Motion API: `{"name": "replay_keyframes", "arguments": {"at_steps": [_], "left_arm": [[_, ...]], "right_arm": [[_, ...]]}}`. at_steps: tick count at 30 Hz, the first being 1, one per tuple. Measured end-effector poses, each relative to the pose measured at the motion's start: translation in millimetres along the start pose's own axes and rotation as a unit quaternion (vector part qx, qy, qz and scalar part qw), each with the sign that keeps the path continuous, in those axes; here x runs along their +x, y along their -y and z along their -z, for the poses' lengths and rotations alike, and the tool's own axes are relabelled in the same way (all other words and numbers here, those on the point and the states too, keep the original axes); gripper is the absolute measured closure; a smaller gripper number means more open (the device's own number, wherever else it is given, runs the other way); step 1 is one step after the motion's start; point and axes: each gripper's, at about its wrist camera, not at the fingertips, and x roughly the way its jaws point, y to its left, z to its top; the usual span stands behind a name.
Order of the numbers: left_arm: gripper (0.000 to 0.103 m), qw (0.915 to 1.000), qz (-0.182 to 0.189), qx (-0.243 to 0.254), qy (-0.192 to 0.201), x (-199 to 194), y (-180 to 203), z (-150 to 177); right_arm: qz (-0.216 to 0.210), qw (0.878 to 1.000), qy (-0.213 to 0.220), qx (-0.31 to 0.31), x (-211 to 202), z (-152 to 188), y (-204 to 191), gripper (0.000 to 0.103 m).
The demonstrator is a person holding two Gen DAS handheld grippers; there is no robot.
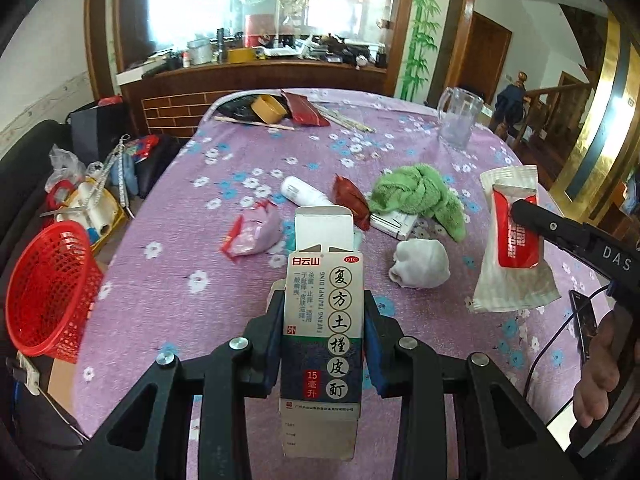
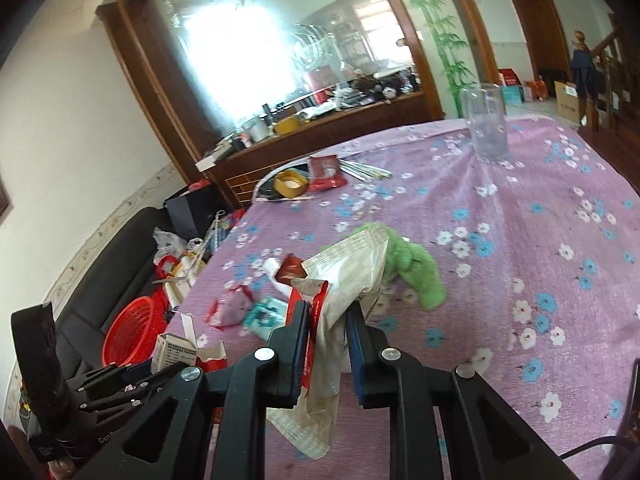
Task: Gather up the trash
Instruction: 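Grasp the white-green medicine box with the left tool while the right tool grasps a wrapper, then carry the box and wrapper to the red basket and release both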
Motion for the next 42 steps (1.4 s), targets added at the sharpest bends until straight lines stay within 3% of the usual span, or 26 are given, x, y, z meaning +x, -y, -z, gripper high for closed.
{"name": "replay_keyframes", "arguments": {"at_steps": [18,31,42], "left_arm": [[0.066,0.9972,-0.036,-0.051,0.041,-55,-70,11],[0.066,0.9861,-0.093,-0.111,0.081,-87,-149,11],[0.066,0.9791,-0.106,-0.149,0.089,-94,-212,4]], "right_arm": [[-0.064,0.994,-0.01,-0.084,27,-11,-101,0.082],[-0.097,0.985,-0.024,-0.14,58,-11,-176,0.082],[-0.129,0.972,-0.051,-0.188,88,-5,-232,0.082]]}}
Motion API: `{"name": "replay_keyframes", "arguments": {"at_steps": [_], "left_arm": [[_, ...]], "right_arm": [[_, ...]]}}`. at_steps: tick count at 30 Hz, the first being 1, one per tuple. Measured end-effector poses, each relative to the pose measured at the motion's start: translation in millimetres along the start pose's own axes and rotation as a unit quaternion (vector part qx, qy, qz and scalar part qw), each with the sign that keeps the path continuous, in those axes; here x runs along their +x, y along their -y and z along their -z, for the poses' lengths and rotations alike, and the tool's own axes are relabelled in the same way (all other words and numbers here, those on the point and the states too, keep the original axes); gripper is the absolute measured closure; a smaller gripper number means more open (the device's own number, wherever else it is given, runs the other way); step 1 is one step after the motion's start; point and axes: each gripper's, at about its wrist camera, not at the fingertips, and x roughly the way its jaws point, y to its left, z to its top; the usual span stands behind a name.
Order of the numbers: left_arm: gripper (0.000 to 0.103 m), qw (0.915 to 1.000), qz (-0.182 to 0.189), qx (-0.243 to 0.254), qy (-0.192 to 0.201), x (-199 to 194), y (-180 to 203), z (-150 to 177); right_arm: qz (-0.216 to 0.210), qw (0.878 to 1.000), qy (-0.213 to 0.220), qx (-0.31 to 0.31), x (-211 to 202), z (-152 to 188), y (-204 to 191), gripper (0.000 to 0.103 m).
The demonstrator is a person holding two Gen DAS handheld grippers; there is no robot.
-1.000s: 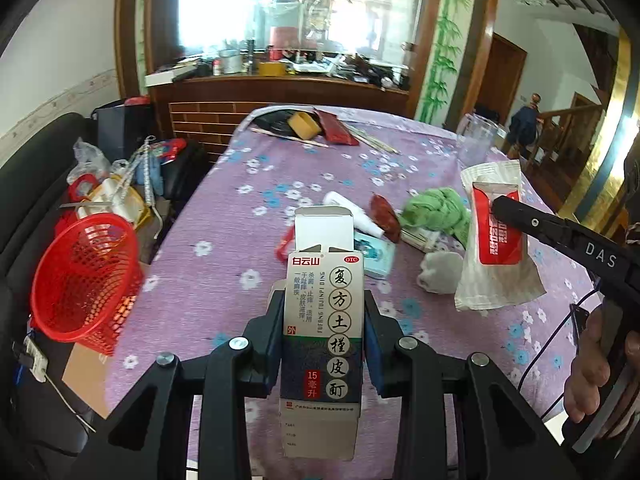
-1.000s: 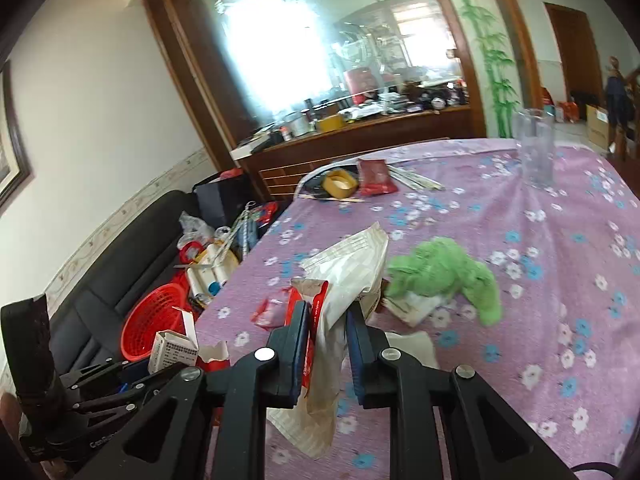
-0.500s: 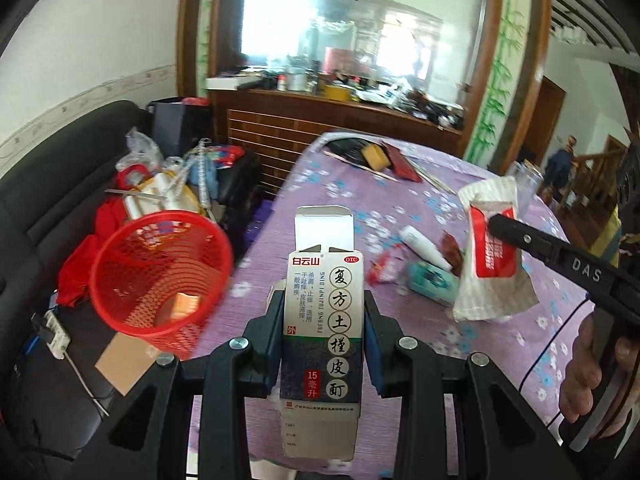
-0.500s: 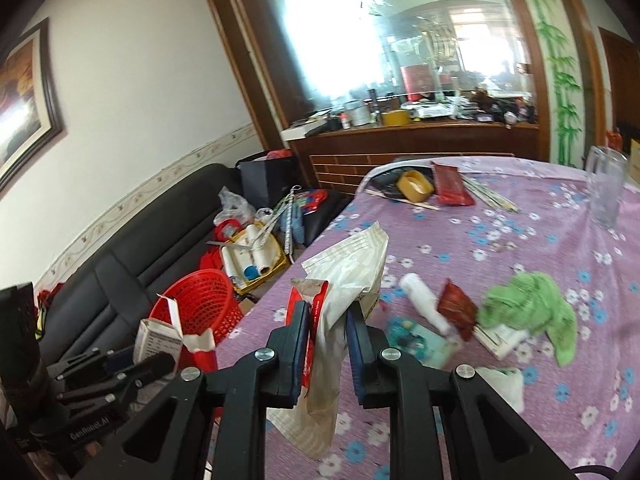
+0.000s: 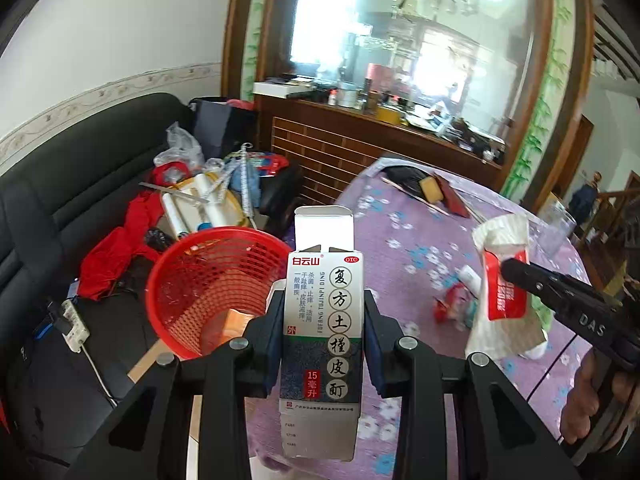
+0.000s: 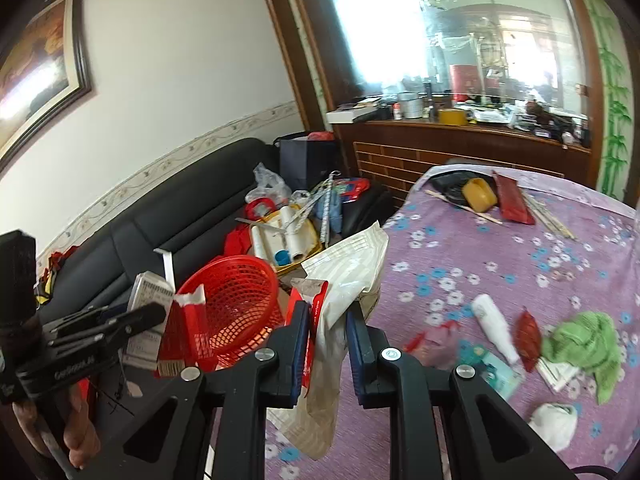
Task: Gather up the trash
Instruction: 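Carry the box and wrapper to the red basket and release both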
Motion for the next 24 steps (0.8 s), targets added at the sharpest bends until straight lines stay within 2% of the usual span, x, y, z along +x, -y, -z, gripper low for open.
{"name": "replay_keyframes", "arguments": {"at_steps": [7,17,24], "left_arm": [[0.066,0.9995,-0.026,-0.017,0.005,4,-33,-10],[0.066,0.9979,-0.045,-0.047,-0.001,19,-74,-21],[0.066,0.9959,-0.055,-0.07,-0.01,36,-99,-25]], "right_arm": [[-0.013,1.0,-0.006,-0.021,22,-13,-20,0.082],[-0.044,0.997,-0.023,-0.056,71,-33,-58,0.082],[-0.075,0.995,-0.044,-0.049,115,-45,-71,0.082]]}}
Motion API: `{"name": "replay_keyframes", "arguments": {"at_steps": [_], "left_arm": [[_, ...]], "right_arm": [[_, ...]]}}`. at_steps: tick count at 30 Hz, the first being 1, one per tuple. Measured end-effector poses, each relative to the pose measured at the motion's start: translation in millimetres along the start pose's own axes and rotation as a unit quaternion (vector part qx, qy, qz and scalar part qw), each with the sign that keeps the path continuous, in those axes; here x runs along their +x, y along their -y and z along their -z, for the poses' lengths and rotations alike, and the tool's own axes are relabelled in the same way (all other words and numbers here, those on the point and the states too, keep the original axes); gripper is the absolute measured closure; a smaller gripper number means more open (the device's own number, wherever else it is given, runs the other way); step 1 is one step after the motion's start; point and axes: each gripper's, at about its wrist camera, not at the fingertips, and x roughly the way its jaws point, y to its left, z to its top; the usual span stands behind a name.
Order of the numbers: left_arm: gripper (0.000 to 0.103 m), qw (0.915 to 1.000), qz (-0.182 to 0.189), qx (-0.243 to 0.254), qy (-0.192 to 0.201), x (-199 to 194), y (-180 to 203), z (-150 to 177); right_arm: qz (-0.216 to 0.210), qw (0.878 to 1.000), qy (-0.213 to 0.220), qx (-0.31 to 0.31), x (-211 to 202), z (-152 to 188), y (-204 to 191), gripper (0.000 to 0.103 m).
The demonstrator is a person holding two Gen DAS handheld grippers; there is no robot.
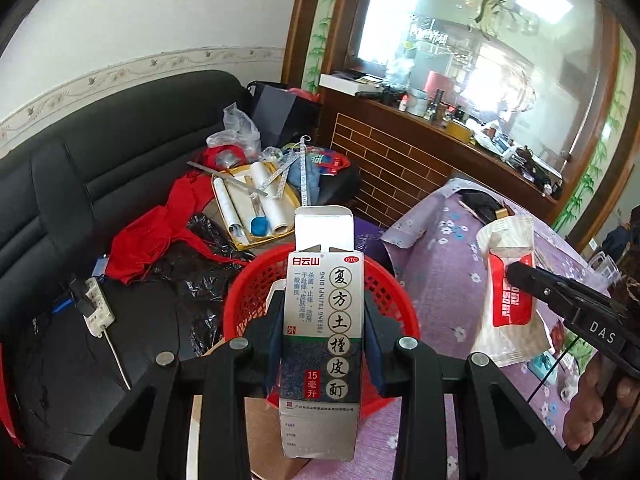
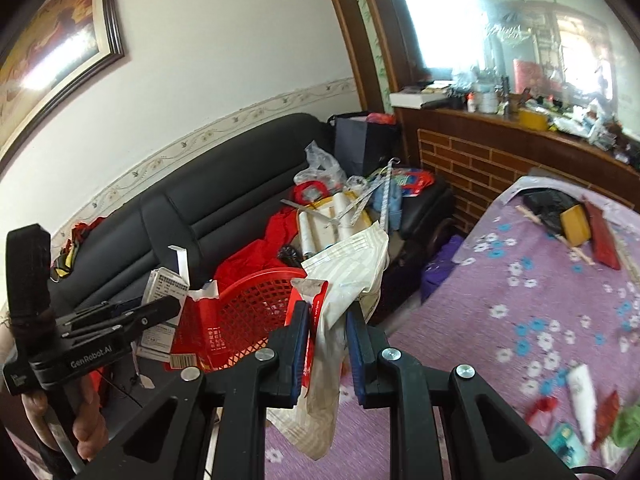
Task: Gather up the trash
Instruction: 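Carry the box and wrapper to the red basket and release both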
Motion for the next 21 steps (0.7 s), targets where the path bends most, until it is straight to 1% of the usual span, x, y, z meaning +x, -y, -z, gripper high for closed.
{"name": "replay_keyframes", "arguments": {"at_steps": [11,21], "left_arm": [[0.066,0.9997,0.009,-0.01,-0.022,31,-13,-8],[0.066,0.9984,0.011,-0.018,-0.052,59,-24,-4]], "right_arm": [[-0.02,1.0,-0.022,-0.005,47,-8,-13,0.082],[-0.024,0.998,-0.05,-0.007,83,-2,-16,0.082]]}}
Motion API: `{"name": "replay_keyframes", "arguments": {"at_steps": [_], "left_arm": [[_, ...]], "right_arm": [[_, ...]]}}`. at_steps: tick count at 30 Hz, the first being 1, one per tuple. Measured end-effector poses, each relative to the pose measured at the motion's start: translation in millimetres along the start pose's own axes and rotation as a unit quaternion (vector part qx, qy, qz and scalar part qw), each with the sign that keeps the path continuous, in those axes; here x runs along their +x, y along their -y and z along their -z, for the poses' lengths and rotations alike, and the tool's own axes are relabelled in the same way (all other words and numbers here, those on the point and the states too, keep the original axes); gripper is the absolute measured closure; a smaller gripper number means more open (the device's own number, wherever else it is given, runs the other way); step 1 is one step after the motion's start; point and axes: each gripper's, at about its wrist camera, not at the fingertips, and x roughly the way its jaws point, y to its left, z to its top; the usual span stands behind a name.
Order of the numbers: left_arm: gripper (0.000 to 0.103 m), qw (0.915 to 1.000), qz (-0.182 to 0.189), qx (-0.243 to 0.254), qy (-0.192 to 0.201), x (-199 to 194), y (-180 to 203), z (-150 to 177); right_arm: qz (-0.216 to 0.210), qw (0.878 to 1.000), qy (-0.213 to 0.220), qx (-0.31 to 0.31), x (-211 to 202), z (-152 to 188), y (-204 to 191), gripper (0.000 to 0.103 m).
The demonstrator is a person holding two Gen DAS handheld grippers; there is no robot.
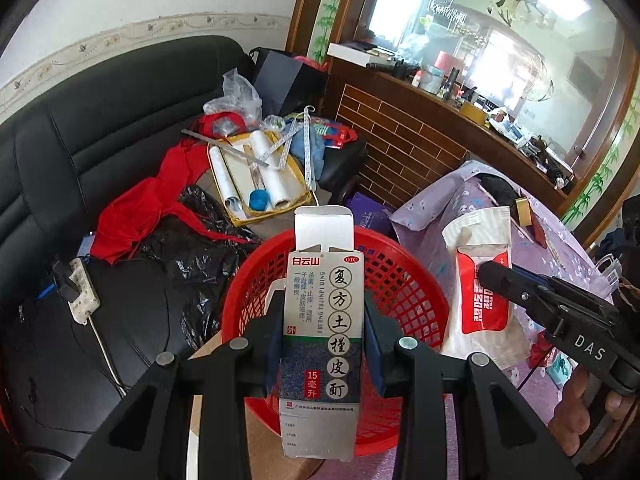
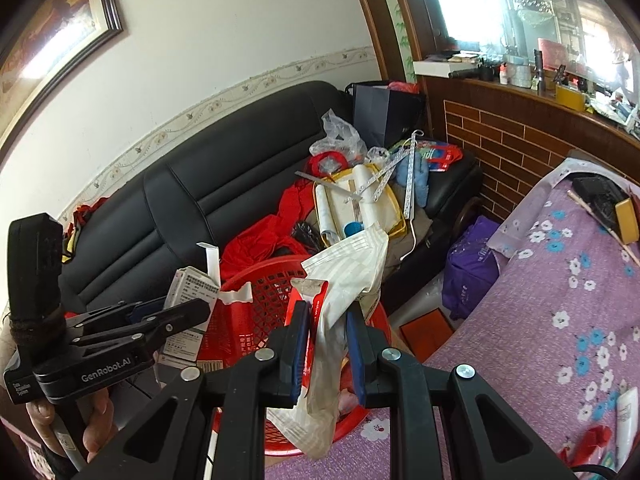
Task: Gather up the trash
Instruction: 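Carry the box and wrapper to the red basket and release both, then move both tools back over the table toward the remaining trash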
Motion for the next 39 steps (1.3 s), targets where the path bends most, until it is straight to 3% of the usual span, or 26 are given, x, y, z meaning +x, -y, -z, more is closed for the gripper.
{"name": "replay_keyframes", "arguments": {"at_steps": [19,21,24,30,35,36,38,39], "left_arm": [[0.065,0.9987,-0.006,0.005,-0.049,39,0,5],[0.059,0.9984,-0.008,0.01,-0.055,39,2,7],[0.032,0.9989,-0.014,0.016,-0.043,30,5,10],[0.03,0.9994,-0.009,0.02,-0.028,10,16,14],[0.03,0.9987,0.009,0.05,-0.002,-20,56,29],[0.03,0.9982,0.015,0.057,0.006,-26,66,33],[0.03,0.9969,0.033,0.07,0.015,-39,88,42],[0.03,0.9958,0.045,0.078,0.018,-47,102,48]], "right_arm": [[-0.016,0.999,-0.035,0.005,30,9,3,0.08],[-0.018,0.999,-0.041,0.012,33,12,5,0.08],[-0.03,0.998,-0.048,0.03,35,14,12,0.079],[-0.045,0.997,-0.041,0.057,13,18,27,0.079],[-0.05,0.996,-0.016,0.069,-39,36,41,0.078],[-0.048,0.996,-0.01,0.071,-51,41,44,0.075],[-0.044,0.996,0.005,0.076,-74,50,51,0.05],[-0.039,0.996,0.016,0.082,-90,56,56,0.021]]}}
